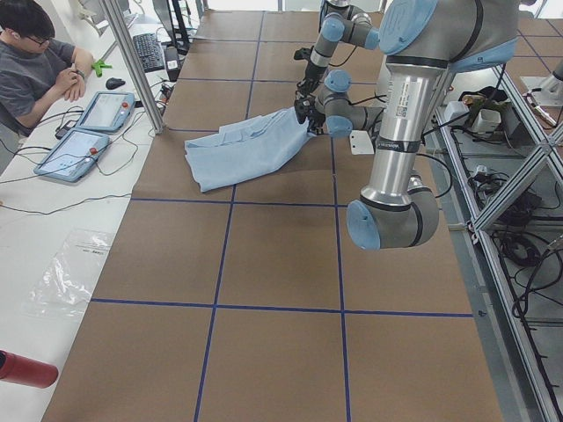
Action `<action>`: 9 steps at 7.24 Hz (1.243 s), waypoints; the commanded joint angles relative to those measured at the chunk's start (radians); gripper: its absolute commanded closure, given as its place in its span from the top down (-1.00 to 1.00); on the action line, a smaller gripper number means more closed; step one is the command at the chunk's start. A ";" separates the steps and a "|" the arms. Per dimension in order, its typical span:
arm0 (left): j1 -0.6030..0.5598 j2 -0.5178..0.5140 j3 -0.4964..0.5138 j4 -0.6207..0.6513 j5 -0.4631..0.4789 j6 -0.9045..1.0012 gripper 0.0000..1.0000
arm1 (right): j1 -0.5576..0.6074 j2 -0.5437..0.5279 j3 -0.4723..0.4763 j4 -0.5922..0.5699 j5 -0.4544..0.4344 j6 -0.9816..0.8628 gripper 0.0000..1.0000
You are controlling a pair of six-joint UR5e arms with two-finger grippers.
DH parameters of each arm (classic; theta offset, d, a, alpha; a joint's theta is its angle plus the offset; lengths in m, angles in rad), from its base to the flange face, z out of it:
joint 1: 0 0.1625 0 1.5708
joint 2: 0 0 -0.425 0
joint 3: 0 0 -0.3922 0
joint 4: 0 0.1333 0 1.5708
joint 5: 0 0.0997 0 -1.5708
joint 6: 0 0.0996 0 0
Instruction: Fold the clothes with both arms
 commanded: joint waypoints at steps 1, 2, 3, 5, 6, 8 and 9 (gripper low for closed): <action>0.102 -0.016 -0.123 0.111 0.004 -0.088 -1.00 | -0.038 -0.006 0.116 -0.100 -0.001 0.003 -1.00; 0.102 -0.051 -0.131 0.155 0.003 -0.089 -1.00 | -0.038 -0.003 0.110 -0.107 -0.001 -0.006 -1.00; 0.101 -0.073 -0.124 0.181 0.000 -0.084 -1.00 | -0.037 0.012 0.077 -0.101 -0.015 -0.030 -1.00; 0.000 -0.076 -0.092 0.185 0.000 -0.031 -1.00 | 0.027 0.078 -0.027 -0.059 -0.080 -0.115 -1.00; -0.066 -0.079 -0.052 0.185 0.000 0.017 -1.00 | 0.069 0.108 -0.116 0.027 -0.081 -0.144 -1.00; -0.224 -0.130 0.050 0.185 -0.006 0.170 -1.00 | 0.150 0.219 -0.343 0.160 -0.080 -0.208 -1.00; -0.294 -0.166 0.127 0.183 -0.008 0.242 -1.00 | 0.190 0.284 -0.471 0.236 -0.080 -0.234 -1.00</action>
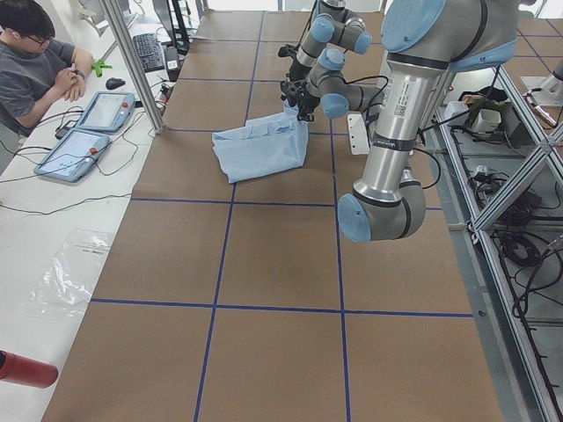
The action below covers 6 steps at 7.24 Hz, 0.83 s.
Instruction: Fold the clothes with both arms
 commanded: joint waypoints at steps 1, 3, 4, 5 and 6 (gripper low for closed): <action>-0.151 -0.062 0.157 -0.010 -0.003 0.144 -1.00 | 0.085 0.137 -0.307 0.192 0.001 -0.054 -1.00; -0.237 -0.095 0.341 -0.091 0.000 0.236 -1.00 | 0.129 0.234 -0.542 0.347 0.006 -0.083 -1.00; -0.254 -0.104 0.438 -0.174 0.000 0.238 -1.00 | 0.138 0.248 -0.590 0.389 0.007 -0.095 -1.00; -0.257 -0.122 0.527 -0.229 0.004 0.239 -1.00 | 0.143 0.262 -0.634 0.422 0.007 -0.111 -1.00; -0.257 -0.125 0.591 -0.287 0.005 0.239 -1.00 | 0.146 0.278 -0.705 0.491 0.004 -0.121 -1.00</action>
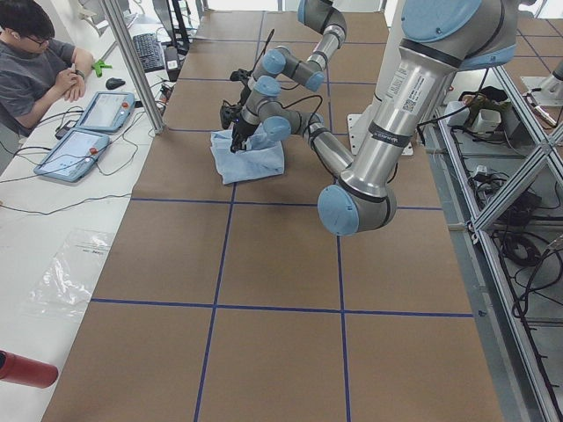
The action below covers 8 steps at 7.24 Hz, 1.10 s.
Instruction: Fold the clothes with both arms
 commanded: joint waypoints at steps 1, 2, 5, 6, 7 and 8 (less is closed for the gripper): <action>-0.005 -0.010 0.136 -0.115 0.004 0.005 -1.00 | 0.012 0.035 -0.137 0.133 -0.004 -0.028 -1.00; -0.015 -0.012 0.143 -0.123 0.004 0.038 -1.00 | 0.023 0.051 -0.166 0.150 -0.002 -0.079 -1.00; -0.048 -0.053 0.201 -0.124 -0.001 0.086 -0.74 | 0.037 0.085 -0.254 0.209 -0.002 -0.107 -1.00; -0.059 -0.055 0.204 -0.140 -0.002 0.230 0.98 | 0.048 0.093 -0.252 0.209 0.010 -0.193 0.36; -0.093 -0.047 0.204 -0.184 -0.049 0.303 1.00 | 0.068 0.104 -0.252 0.206 0.045 -0.214 0.99; -0.129 -0.041 0.198 -0.192 -0.167 0.407 1.00 | 0.101 0.120 -0.251 0.192 0.129 -0.252 1.00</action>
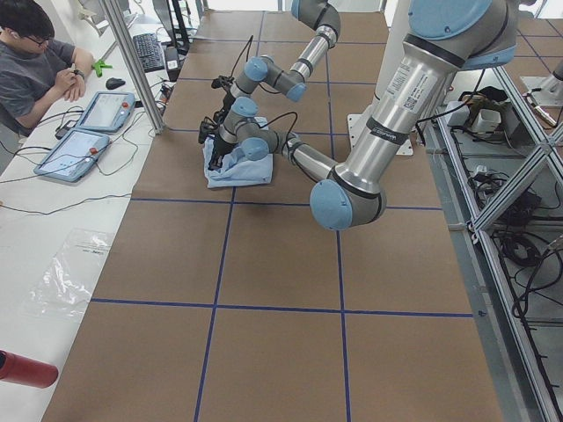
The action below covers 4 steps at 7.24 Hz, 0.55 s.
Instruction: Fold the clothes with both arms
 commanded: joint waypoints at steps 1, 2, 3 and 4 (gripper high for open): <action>-0.071 0.011 -0.028 -0.018 -0.159 0.186 1.00 | 0.055 0.029 0.008 -0.063 0.109 -0.068 1.00; -0.085 0.062 -0.085 -0.015 -0.201 0.194 1.00 | 0.081 0.035 0.020 -0.118 0.179 -0.108 1.00; -0.090 0.116 -0.157 -0.010 -0.230 0.219 1.00 | 0.089 0.023 0.061 -0.211 0.211 -0.145 1.00; -0.090 0.154 -0.209 -0.007 -0.232 0.222 1.00 | 0.076 -0.046 0.163 -0.281 0.228 -0.157 1.00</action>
